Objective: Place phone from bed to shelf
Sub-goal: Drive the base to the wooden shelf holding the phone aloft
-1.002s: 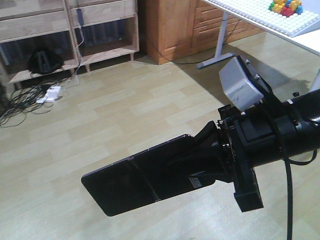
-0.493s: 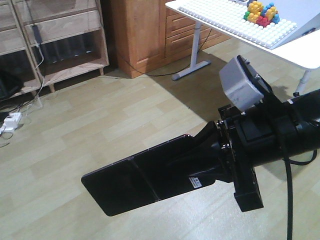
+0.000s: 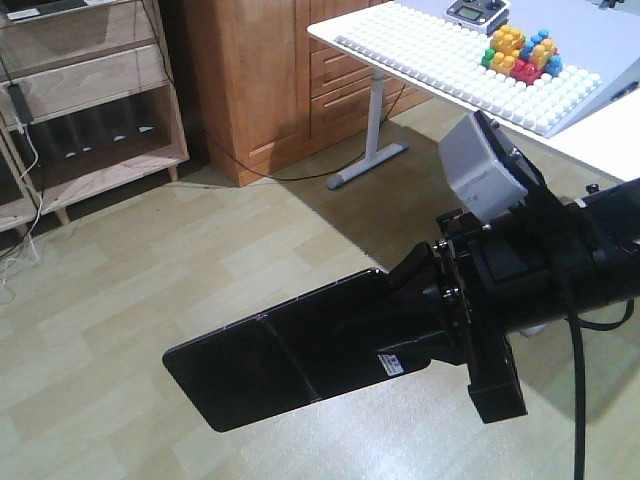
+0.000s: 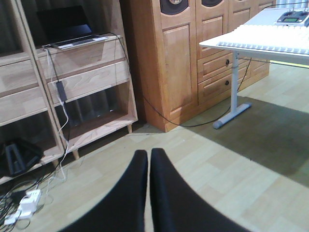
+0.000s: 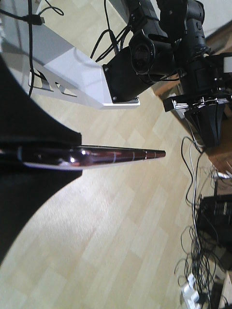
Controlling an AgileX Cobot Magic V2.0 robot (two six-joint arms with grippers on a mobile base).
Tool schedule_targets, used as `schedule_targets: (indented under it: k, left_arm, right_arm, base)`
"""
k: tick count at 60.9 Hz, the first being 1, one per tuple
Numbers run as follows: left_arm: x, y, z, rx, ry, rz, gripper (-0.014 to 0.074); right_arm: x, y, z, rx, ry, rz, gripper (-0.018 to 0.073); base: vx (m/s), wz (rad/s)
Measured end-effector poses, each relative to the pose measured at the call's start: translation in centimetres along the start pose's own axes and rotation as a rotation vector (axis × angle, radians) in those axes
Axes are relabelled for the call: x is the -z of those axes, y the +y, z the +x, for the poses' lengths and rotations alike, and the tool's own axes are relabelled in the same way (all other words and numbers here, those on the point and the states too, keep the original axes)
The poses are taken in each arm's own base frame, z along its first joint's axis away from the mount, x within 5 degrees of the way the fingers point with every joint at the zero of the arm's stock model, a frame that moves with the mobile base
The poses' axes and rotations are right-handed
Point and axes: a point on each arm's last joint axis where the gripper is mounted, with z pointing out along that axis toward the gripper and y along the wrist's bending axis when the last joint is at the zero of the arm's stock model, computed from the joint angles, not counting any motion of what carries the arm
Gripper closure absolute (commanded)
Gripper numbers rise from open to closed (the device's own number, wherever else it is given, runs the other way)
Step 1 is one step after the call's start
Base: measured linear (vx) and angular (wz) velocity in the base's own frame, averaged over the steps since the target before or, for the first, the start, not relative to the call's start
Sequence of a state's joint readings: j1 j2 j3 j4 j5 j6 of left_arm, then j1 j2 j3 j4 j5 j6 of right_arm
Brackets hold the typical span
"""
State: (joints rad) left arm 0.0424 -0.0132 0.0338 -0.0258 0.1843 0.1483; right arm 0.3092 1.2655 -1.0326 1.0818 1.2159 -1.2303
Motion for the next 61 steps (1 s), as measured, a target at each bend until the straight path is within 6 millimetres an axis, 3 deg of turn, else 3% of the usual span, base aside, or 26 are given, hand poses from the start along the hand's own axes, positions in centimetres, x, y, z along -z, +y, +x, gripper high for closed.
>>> schedule_targets:
  k: [61]
  left_arm:
    - [0.0, 0.0, 0.0, 0.0, 0.0, 0.0, 0.0595]
  right_arm:
    - [0.0, 0.0, 0.0, 0.0, 0.0, 0.0, 0.0561]
  base:
    - [0.45, 0.04]
